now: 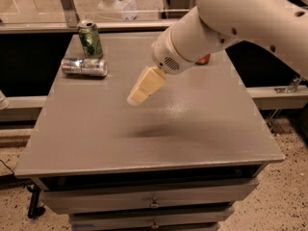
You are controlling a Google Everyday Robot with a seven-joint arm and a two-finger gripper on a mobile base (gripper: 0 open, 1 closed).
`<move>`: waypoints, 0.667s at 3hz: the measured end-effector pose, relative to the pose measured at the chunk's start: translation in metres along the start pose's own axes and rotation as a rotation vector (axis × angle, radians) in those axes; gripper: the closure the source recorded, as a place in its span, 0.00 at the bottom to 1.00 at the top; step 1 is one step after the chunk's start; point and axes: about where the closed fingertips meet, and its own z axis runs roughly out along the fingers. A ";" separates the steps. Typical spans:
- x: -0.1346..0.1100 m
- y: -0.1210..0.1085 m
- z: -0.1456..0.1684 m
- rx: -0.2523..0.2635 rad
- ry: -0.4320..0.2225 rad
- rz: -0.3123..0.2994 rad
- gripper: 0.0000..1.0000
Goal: Pick redbull can
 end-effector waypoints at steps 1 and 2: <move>-0.016 -0.002 0.027 0.002 -0.072 -0.023 0.00; -0.043 -0.016 0.061 0.028 -0.164 -0.050 0.00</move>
Offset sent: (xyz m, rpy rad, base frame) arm 0.0751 0.1053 -0.0177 0.2245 -0.1713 0.0734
